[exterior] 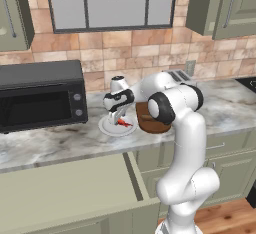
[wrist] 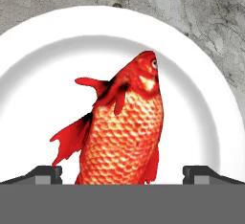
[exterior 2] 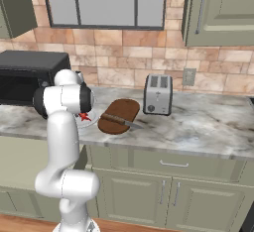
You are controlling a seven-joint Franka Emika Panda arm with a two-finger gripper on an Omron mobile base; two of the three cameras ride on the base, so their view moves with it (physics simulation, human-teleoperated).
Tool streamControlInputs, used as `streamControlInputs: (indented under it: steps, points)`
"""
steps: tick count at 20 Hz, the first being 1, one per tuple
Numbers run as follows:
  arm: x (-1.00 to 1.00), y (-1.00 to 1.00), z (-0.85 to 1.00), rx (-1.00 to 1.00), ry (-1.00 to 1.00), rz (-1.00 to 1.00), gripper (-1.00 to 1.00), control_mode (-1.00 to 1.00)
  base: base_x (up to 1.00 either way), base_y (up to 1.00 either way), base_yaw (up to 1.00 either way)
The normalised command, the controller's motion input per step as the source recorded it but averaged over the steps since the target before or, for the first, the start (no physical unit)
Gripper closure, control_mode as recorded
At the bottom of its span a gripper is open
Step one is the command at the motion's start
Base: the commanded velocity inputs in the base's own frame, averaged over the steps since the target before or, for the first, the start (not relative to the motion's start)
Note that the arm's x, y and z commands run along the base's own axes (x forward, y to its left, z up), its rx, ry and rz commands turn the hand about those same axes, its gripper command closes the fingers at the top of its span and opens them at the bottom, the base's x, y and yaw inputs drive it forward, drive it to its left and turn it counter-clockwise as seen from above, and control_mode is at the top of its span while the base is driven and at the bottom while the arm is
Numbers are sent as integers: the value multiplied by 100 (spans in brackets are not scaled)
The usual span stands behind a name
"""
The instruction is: Pick up the knife from the drawer and place it on the cutting board. Then place the meat from the plate to the cutting board.
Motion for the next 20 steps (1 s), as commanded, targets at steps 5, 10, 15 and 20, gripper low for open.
streamControlInputs:
  steps: [5,10,15,20]
  points:
    - [0,6,-11,0,0,4,-100,-100,0,0,0]
    - [0,9,-17,0,0,2,-100,-100,0,0,0]
    - [0,5,-17,0,1,1,100,-100,0,0,0]
    - [0,2,-7,0,2,1,100,-100,0,0,0]
